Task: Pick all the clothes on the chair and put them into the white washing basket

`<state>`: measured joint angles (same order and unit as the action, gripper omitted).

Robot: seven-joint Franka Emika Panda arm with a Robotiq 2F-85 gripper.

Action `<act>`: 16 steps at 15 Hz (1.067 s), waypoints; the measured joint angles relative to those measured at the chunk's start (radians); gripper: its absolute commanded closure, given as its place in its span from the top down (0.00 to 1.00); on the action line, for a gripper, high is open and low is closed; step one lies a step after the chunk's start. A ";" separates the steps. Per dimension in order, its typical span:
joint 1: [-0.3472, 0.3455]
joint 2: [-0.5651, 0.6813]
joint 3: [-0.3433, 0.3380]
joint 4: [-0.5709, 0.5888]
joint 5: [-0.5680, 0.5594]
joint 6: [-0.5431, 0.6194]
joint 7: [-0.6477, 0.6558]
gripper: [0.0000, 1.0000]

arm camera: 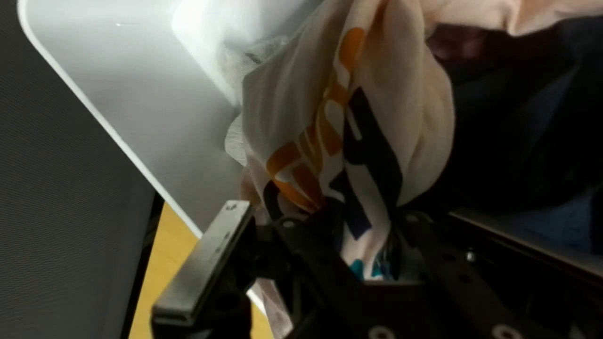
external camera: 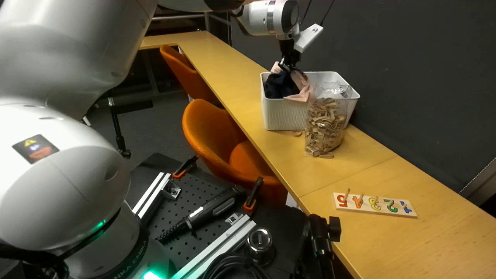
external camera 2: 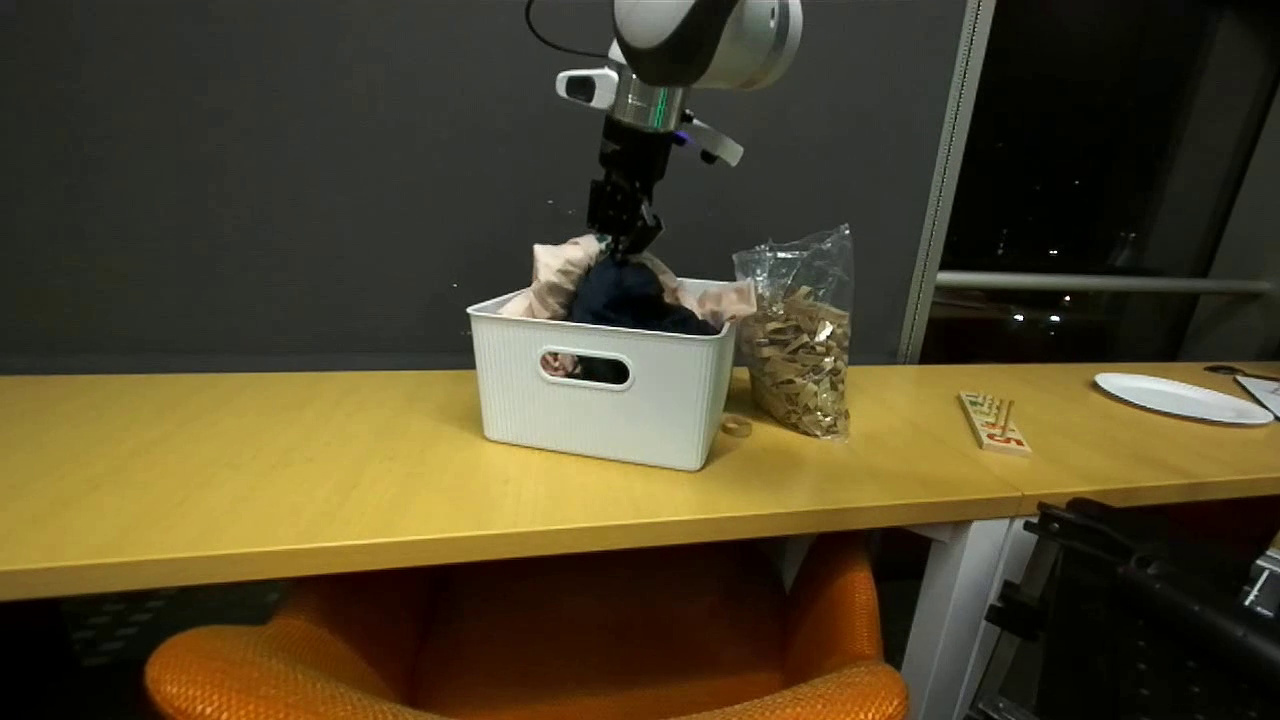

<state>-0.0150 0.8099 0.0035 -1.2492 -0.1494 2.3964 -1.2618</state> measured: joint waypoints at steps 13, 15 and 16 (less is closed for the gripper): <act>0.012 -0.005 0.005 -0.098 -0.019 0.043 0.085 0.88; 0.025 -0.060 0.005 -0.140 -0.025 0.042 0.111 1.00; 0.033 -0.094 0.005 -0.167 -0.026 0.039 0.130 1.00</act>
<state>0.0178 0.7160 0.0090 -1.4157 -0.1752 2.4349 -1.1314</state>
